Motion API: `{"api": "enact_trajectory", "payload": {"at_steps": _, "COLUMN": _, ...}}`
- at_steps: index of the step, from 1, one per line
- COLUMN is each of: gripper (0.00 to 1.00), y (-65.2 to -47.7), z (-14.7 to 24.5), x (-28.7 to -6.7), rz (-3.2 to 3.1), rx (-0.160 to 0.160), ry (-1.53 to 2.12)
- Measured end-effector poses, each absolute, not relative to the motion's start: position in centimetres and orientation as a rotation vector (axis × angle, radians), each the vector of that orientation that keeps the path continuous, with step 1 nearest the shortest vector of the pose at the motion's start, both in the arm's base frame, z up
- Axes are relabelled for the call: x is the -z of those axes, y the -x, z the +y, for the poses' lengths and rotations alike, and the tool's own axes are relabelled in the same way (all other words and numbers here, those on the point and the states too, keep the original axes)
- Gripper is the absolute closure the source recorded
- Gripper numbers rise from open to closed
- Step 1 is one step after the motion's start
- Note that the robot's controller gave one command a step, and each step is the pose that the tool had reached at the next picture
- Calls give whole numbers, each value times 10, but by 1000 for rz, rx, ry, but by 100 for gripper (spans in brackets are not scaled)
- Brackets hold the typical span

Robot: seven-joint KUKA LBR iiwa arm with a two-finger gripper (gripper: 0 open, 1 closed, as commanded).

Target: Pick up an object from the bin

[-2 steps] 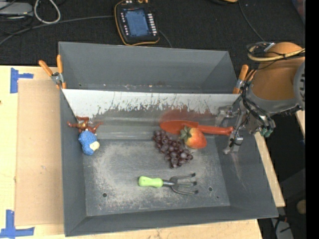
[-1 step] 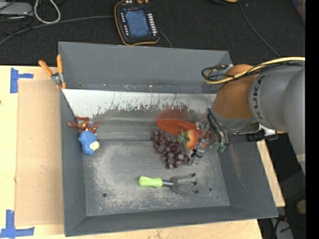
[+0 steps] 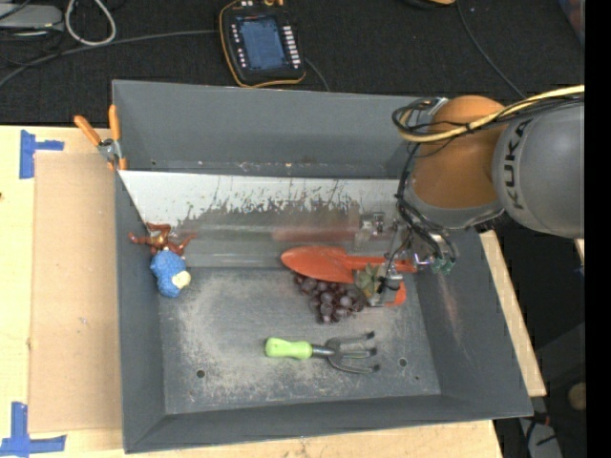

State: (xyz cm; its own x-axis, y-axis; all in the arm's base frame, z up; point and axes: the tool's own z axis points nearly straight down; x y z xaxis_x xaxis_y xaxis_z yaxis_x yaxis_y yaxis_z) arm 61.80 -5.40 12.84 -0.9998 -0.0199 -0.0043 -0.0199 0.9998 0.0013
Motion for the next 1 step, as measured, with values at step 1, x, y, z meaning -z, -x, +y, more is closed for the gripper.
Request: {"api": "enact_trajectory", "payload": {"at_steps": 1, "gripper": 0, "y": -622, "z": -23, "x": -99, "rz": 3068, "rx": -2, "ry": -716}}
